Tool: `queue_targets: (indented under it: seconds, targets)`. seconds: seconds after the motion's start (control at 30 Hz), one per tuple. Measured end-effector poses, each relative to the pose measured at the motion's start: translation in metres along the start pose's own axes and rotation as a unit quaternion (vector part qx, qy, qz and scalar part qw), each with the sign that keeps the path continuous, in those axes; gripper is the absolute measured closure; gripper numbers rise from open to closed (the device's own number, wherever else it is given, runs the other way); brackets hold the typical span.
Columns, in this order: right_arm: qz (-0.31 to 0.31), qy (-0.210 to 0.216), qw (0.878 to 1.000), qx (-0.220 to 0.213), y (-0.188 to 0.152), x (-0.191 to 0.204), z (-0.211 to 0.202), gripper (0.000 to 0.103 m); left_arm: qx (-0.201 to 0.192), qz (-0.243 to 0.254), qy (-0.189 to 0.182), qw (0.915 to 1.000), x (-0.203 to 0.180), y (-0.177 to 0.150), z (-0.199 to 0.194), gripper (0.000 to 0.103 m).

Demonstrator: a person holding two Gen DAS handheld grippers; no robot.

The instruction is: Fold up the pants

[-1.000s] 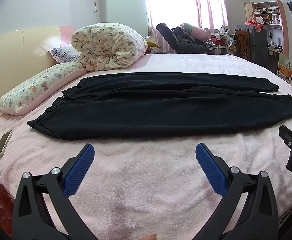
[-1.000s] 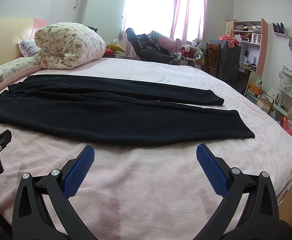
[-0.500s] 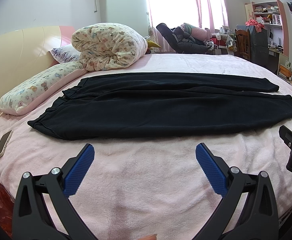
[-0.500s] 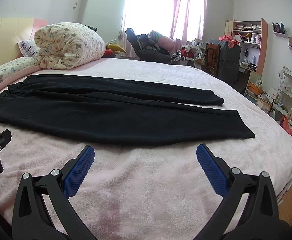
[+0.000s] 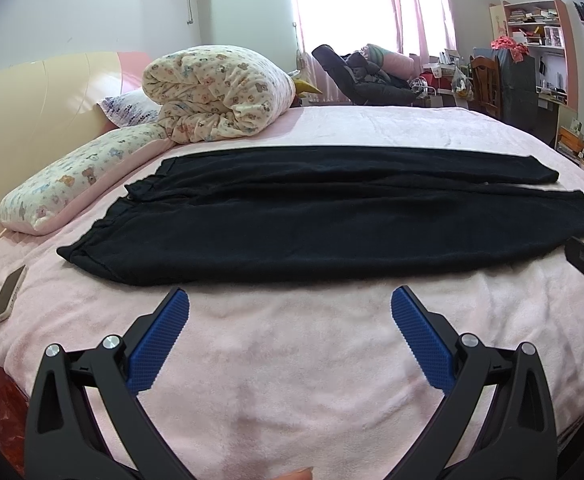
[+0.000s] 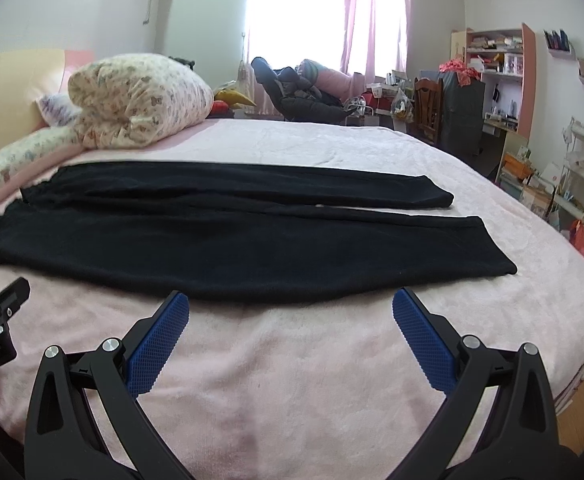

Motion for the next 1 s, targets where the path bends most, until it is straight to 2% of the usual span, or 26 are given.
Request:
queue_targets:
  seconds: [0.07, 0.17, 0.3, 0.4, 0.53, 0.63, 0.7, 0.8, 0.9, 1.0]
  targets:
    - [0.013, 0.004, 1.0, 0.001, 0.008, -0.009, -0.002, 0.001, -0.004, -0.007, 0.002, 1.0, 0.005, 0.009, -0.003, 0.002]
    - [0.025, -0.011, 1.0, 0.002, 0.02, -0.017, -0.003, 0.001, -0.001, -0.019, 0.003, 0.9998, 0.007, 0.02, -0.003, 0.002]
    - [0.032, -0.007, 0.999, 0.017, 0.034, -0.031, 0.002, 0.001, 0.019, -0.042, -0.026, 0.9986, 0.009, 0.041, 0.008, 0.002]
    - [0.04, 0.014, 0.998, 0.045, 0.046, -0.044, 0.014, 0.001, 0.022, -0.054, -0.035, 0.9977, 0.005, 0.056, 0.014, 0.002]
    - [0.066, 0.037, 0.993, 0.09, 0.064, -0.065, 0.035, 0.001, 0.007, -0.06, -0.047, 0.997, -0.005, 0.075, 0.019, 0.002]
    - [0.114, 0.069, 0.981, 0.138, 0.083, -0.093, 0.057, 0.001, 0.004, -0.064, -0.05, 0.9967, -0.012, 0.086, 0.027, 0.002]
    - [0.155, 0.094, 0.969, 0.166, 0.097, -0.115, 0.075, 0.001, 0.003, -0.061, -0.042, 0.9972, -0.018, 0.091, 0.034, 0.002]
    - [0.203, 0.108, 0.957, 0.176, 0.119, -0.147, 0.097, 0.001, 0.002, -0.039, -0.005, 0.9992, -0.025, 0.09, 0.049, 0.002]
    - [0.274, 0.15, 0.933, 0.177, 0.142, -0.187, 0.127, 0.001, 0.003, -0.016, 0.034, 0.9993, -0.026, 0.084, 0.063, 0.002]
    - [0.32, 0.177, 0.912, 0.186, 0.166, -0.222, 0.166, 0.001, -0.002, -0.019, 0.015, 0.9997, -0.02, 0.078, 0.073, 0.002]
Point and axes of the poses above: each gripper's, at about its wrist camera, not at the fingertips, and z roughly the way its jaws point, x to its left, y to its top, the point moved 2 cm from there along z, roughly the way its jaws point, and after that the axes turned 9 degrees about x, right-handed, at the moved point
